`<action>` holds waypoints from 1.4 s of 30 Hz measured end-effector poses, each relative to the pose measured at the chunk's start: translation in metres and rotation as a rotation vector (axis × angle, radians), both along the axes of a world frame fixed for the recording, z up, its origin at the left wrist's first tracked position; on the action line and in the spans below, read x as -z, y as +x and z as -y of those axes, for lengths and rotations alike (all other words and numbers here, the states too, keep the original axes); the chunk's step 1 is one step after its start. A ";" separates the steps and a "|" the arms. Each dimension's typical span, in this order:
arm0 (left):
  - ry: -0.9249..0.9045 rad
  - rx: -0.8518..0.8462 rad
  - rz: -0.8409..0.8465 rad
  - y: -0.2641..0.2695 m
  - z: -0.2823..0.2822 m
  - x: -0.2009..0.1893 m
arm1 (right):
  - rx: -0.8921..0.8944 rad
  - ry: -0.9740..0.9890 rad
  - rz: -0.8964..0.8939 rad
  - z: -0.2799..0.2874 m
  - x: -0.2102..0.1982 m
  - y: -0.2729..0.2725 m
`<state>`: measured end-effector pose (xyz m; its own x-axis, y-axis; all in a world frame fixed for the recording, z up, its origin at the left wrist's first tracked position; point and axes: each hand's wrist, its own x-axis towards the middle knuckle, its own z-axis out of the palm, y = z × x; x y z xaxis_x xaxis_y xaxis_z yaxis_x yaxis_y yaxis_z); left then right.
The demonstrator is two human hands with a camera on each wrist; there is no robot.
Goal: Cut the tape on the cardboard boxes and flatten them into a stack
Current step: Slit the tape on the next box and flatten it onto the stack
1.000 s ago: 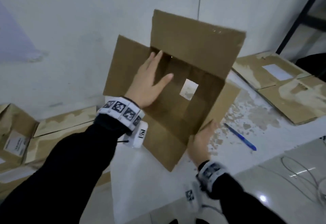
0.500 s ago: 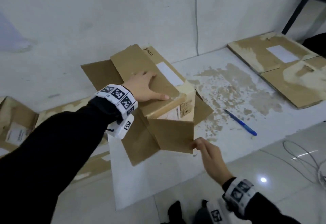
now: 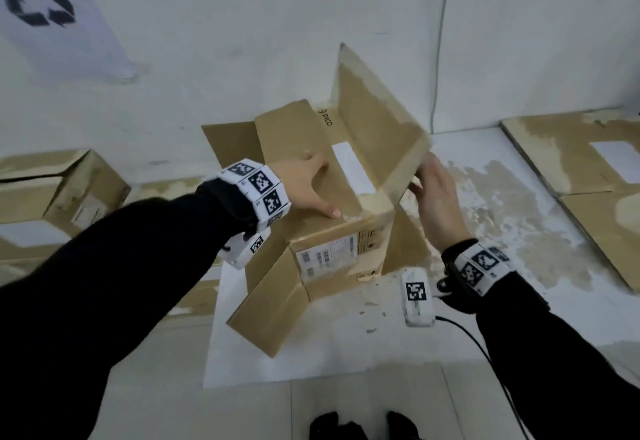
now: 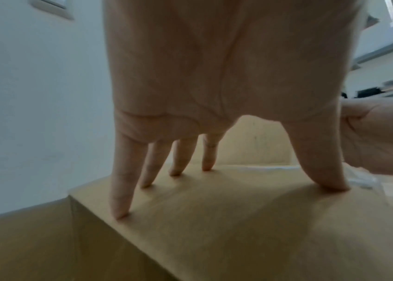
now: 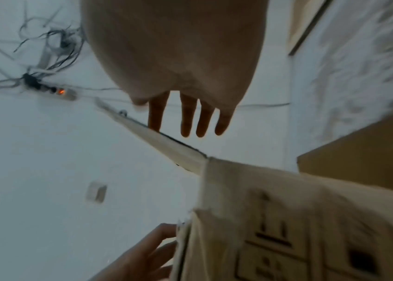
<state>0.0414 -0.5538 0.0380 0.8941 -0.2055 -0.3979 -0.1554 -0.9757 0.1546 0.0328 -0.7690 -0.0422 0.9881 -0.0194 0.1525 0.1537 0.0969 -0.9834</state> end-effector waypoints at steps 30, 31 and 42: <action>0.428 -0.204 0.648 -0.103 0.095 0.044 | -0.527 -0.753 0.020 0.058 -0.011 0.069; 0.422 -0.195 0.642 -0.108 0.096 0.046 | -0.477 -0.801 0.007 0.039 -0.005 0.087; 0.417 -0.129 0.659 -0.118 0.087 0.050 | -0.376 -0.971 -0.039 0.041 0.017 0.192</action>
